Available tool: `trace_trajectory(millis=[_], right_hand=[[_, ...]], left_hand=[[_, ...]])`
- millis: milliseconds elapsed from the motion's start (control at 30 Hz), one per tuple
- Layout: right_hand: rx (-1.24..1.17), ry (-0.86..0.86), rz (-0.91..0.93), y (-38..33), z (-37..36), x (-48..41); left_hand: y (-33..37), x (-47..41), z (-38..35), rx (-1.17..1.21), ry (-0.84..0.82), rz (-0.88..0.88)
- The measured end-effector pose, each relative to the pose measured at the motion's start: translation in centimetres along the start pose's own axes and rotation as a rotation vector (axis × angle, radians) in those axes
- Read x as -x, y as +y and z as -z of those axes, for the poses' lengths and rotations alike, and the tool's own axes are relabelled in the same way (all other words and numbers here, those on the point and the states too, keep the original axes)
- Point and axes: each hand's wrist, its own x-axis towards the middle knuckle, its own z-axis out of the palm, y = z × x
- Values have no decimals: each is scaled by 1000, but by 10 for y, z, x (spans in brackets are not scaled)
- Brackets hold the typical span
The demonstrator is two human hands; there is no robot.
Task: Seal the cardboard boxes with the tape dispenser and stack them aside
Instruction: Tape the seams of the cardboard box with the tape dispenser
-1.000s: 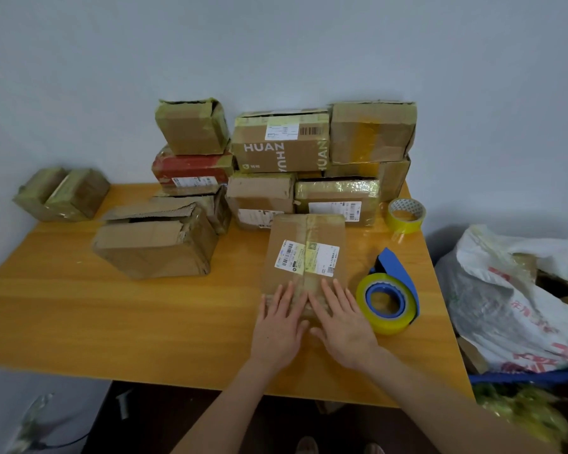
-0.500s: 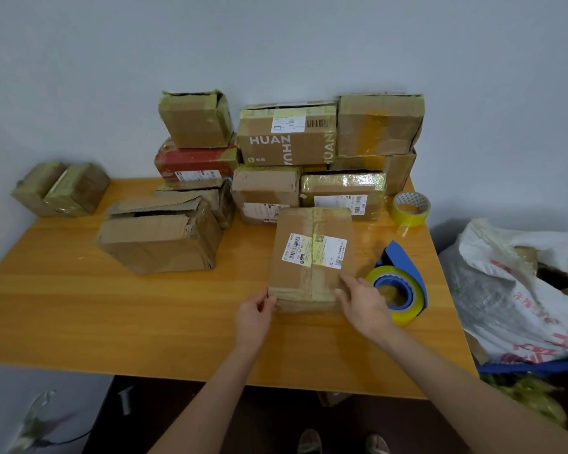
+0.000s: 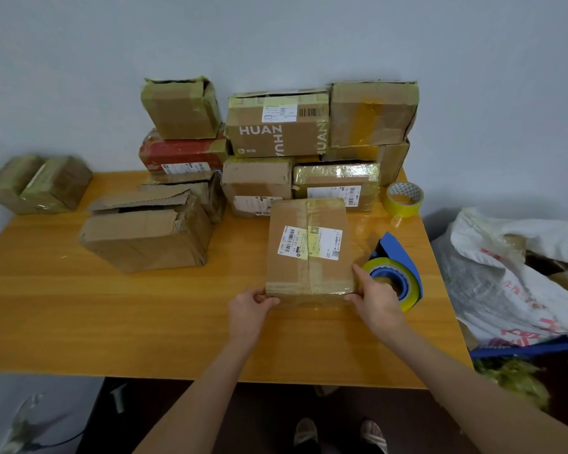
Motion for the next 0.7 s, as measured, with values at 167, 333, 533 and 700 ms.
trace_trajectory(millis=[167,333,533,700], right_hand=[[248,-20,-6,-18,10,-2],[276,-92,34,-30,3,-13],[222,-145,111,-20,12,-18],[439,35,371,-25,10,2]], left_hand=[[13,4,-6,-338,-1,-84],[20,-1,-13,-332,-91,-165],[6,-6,1,-251,-161,-250],[2,8,-7,-640,-17,-664]])
